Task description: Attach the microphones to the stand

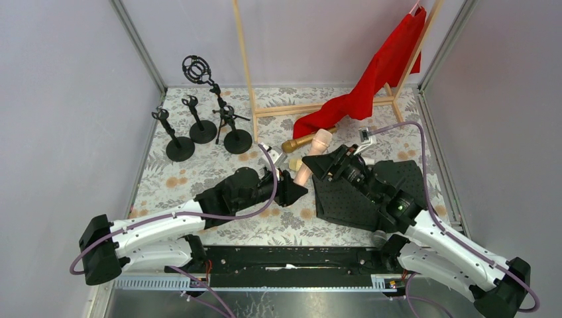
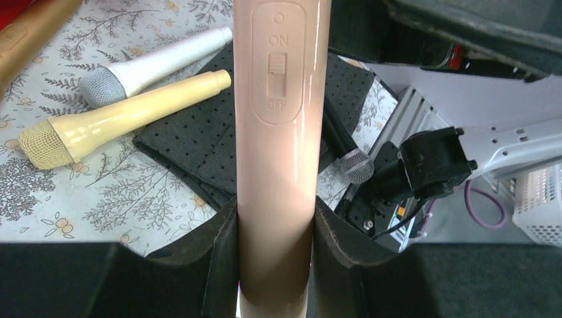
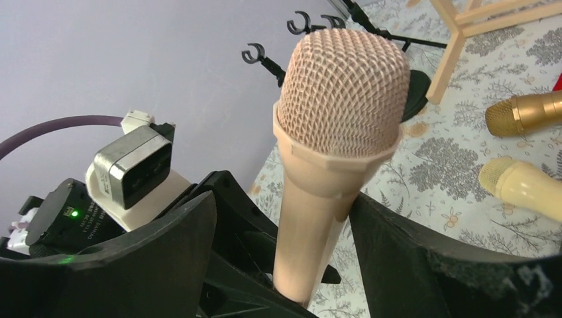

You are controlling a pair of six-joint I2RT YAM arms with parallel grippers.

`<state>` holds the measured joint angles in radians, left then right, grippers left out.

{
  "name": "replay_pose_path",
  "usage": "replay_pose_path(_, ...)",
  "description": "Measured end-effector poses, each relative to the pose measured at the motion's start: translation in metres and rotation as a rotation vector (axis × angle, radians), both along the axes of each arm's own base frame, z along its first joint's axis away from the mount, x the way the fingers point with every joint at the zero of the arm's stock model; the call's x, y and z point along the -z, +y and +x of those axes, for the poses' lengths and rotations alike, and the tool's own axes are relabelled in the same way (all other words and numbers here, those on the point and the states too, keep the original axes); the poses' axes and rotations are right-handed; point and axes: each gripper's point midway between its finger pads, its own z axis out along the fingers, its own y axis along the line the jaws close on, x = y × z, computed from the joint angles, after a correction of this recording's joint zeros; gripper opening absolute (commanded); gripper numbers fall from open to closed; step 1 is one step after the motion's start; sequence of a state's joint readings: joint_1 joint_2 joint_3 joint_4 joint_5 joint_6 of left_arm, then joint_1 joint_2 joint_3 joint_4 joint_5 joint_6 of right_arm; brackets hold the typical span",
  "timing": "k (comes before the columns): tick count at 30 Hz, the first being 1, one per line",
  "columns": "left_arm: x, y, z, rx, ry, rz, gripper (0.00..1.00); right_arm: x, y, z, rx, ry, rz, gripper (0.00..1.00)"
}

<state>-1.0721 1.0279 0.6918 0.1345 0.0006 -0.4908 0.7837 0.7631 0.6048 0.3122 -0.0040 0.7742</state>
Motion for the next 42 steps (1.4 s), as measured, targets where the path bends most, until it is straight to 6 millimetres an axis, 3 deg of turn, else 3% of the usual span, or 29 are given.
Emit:
replay_pose_path(12,-0.001,0.000,-0.012,0.096,-0.055,0.024,0.00,0.010,0.007,0.001,-0.024,0.064,-0.068,0.56)
replay_pose_path(17,-0.004,0.003,-0.014,0.107,-0.075,0.027,0.35,0.013,0.008,0.001,-0.027,0.076,-0.073,0.36)
replay_pose_path(18,-0.004,0.003,-0.014,0.105,-0.077,0.028,0.38,0.012,0.009,0.000,-0.036,0.081,-0.067,0.29)
replay_pose_path(20,-0.004,0.004,-0.012,0.092,-0.081,0.028,0.54,0.011,0.009,0.000,-0.035,0.081,-0.067,0.15)
replay_pose_path(23,-0.003,0.011,-0.006,0.035,-0.084,0.034,0.79,0.013,0.003,0.004,0.008,0.082,-0.078,0.04)
replay_pose_path(26,-0.005,0.022,0.006,-0.053,-0.093,0.042,0.94,0.014,-0.014,0.011,0.104,0.072,-0.104,0.01)
replay_pose_path(28,-0.005,0.034,0.017,-0.138,-0.096,0.058,0.99,0.011,-0.027,0.014,0.163,0.055,-0.118,0.01)
replay_pose_path(33,-0.011,0.077,0.042,-0.359,-0.121,0.123,0.99,0.010,-0.056,0.018,0.279,0.014,-0.191,0.00)
replay_pose_path(36,-0.036,0.108,0.064,-0.498,-0.148,0.138,0.99,0.016,-0.066,0.019,0.309,0.013,-0.247,0.00)
replay_pose_path(39,-0.080,0.152,0.095,-0.673,-0.175,0.120,0.99,0.026,-0.071,0.017,0.313,0.017,-0.302,0.00)
replay_pose_path(42,-0.110,0.196,0.117,-0.817,-0.193,0.104,0.99,0.028,-0.073,0.014,0.303,0.008,-0.320,0.00)
